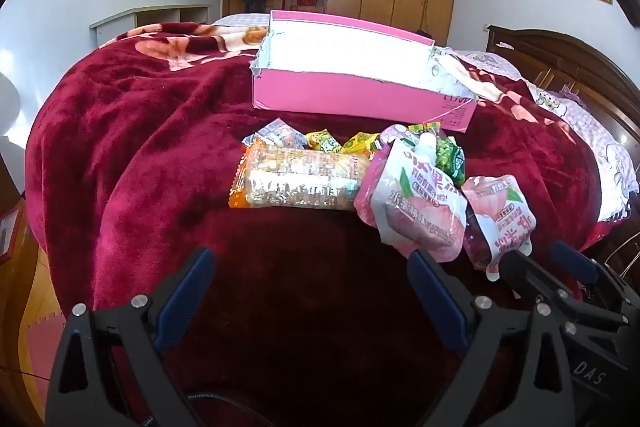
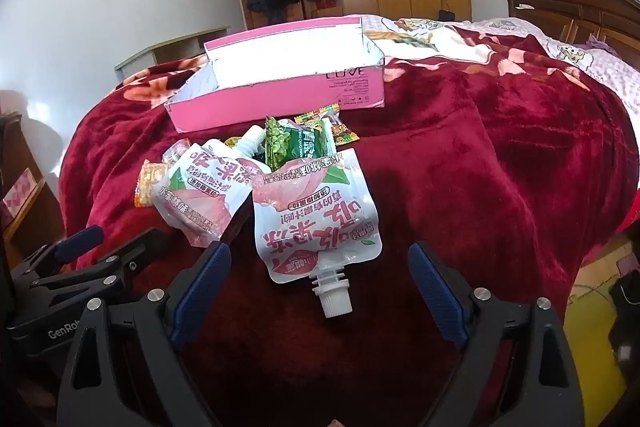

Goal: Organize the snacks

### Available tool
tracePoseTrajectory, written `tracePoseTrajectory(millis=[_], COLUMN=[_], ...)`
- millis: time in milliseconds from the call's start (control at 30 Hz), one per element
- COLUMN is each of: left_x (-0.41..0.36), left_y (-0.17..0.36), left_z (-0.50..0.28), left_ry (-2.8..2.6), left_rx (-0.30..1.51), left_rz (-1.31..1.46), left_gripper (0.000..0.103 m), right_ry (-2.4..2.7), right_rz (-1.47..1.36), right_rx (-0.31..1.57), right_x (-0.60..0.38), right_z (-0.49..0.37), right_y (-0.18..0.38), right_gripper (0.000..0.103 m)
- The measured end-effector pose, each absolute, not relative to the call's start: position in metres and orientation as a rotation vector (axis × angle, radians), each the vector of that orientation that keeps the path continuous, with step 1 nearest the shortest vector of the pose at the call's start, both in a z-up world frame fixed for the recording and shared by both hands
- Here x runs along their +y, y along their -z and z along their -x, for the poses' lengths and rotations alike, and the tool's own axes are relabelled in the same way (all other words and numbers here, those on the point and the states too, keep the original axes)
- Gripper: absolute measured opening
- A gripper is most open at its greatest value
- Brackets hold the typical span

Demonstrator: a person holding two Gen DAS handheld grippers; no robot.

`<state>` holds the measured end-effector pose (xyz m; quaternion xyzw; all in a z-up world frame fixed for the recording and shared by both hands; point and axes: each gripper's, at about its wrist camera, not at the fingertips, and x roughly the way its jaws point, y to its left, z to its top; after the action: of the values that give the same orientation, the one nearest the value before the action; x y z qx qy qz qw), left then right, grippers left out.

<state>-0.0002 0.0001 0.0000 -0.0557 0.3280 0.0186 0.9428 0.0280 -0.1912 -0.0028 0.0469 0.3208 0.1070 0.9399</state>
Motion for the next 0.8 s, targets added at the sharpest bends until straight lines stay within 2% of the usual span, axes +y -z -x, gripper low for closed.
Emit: tracePoseTrajectory(millis=[800], left_x=[0.0024], left_y=[0.0038], left_z=[0.0003], left_ry=[-0.069], left_rx=[0.688], left_rz=[0.093], left_gripper=[0.099], right_ry=[-0.218], right_rz=[-0.093], right_rx=[0.672], right_x=[-0.1893], right_z=[-0.0297], right_y=[0.0070], right_gripper=[0.092])
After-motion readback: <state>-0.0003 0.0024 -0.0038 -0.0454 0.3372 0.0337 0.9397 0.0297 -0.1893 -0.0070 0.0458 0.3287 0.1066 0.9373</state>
